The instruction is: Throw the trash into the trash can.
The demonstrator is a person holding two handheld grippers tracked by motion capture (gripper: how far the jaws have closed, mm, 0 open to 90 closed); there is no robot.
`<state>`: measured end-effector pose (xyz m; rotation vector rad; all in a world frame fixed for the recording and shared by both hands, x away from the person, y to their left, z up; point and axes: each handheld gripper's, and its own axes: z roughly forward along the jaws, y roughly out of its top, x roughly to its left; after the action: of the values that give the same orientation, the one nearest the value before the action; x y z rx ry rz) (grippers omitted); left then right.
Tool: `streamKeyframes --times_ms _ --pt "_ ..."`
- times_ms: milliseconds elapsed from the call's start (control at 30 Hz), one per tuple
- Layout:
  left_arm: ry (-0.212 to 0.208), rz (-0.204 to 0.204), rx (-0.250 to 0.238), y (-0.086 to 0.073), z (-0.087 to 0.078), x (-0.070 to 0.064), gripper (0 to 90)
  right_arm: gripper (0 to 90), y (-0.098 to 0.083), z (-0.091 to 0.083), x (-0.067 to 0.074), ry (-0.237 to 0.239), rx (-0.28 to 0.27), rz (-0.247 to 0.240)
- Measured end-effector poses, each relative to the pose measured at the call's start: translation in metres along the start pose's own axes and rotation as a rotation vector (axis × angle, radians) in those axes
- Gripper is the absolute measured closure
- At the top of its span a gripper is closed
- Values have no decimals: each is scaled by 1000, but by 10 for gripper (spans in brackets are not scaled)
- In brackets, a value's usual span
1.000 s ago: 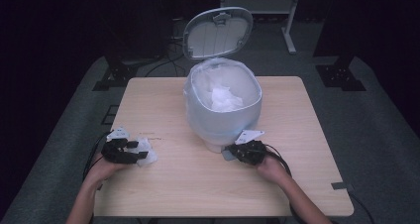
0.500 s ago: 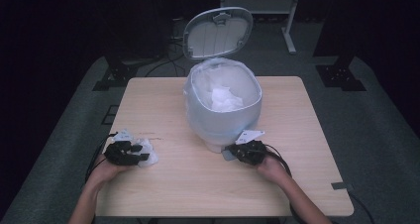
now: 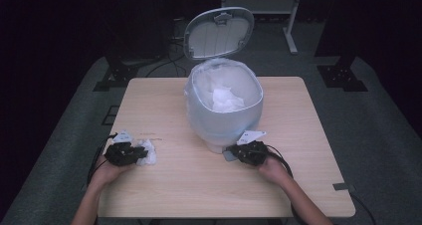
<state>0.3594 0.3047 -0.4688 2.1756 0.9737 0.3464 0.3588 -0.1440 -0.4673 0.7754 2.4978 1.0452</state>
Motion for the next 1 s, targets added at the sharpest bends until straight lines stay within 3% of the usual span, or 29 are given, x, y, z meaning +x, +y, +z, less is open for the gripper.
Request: streamKeyframes --times_ms 100,200,500,1000 --pt "-15 3 -2 0 1 -1 804 804 0 0 0 -2 1 -5" --pt "-39 44 -3 0 2 -4 877 804 1 0 1 -6 2 -11" --pt "-96 43 -2 3 5 -10 884 804 1 0 1 -5 0 -15" --pt "-151 32 -26 17 2 -20 884 804 0 0 2 -10 -4 -18"
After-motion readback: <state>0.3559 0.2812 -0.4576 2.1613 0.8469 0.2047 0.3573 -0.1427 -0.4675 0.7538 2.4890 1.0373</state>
